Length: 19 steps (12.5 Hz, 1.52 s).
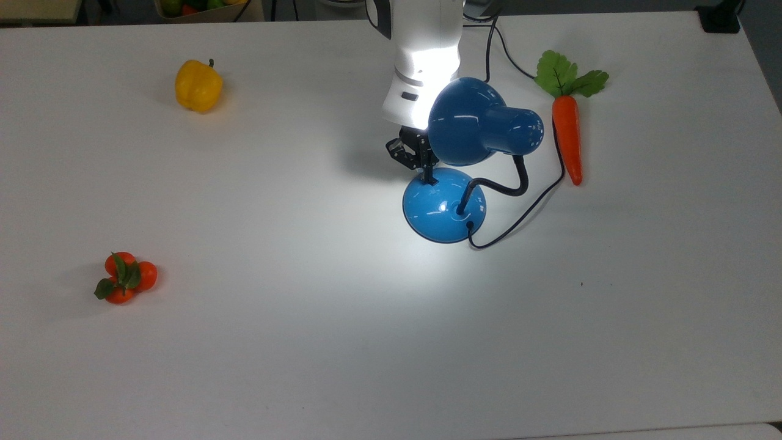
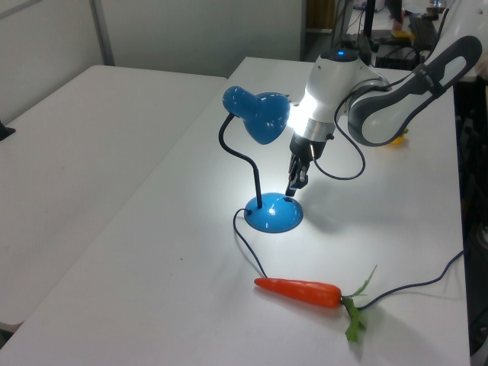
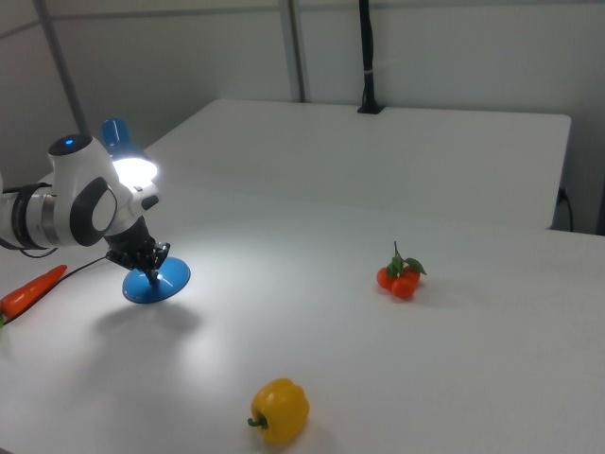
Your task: Turn off lamp
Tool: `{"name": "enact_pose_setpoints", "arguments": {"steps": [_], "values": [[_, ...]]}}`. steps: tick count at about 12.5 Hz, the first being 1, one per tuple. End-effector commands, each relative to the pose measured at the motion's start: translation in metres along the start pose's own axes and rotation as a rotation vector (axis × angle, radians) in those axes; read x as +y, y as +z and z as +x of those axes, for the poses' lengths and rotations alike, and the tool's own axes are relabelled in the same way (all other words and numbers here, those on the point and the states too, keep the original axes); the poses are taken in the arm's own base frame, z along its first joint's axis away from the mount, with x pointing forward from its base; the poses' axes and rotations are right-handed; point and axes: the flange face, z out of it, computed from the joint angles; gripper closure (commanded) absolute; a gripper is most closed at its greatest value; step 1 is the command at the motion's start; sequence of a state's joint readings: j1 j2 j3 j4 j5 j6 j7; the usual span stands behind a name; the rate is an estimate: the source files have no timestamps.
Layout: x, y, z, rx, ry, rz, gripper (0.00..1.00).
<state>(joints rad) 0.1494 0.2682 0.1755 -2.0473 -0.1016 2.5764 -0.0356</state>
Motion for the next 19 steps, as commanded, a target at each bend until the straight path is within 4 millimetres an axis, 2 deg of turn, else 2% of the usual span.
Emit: {"name": "enact_pose_setpoints", "arguments": {"steps": [1, 8, 11, 15, 17, 19], "values": [[-0.008, 0.002, -0.005, -0.004, -0.022, 0.001, 1.0], [-0.007, 0.016, -0.012, -0.046, -0.023, 0.007, 1.0], [-0.003, 0.006, -0.018, -0.13, -0.02, -0.001, 1.0], [0.0, -0.032, -0.026, -0.261, -0.007, -0.021, 1.0], [0.011, -0.068, -0.028, -0.361, 0.014, -0.038, 1.0], [0.041, -0.114, -0.026, -0.382, 0.073, -0.056, 1.0]]}}
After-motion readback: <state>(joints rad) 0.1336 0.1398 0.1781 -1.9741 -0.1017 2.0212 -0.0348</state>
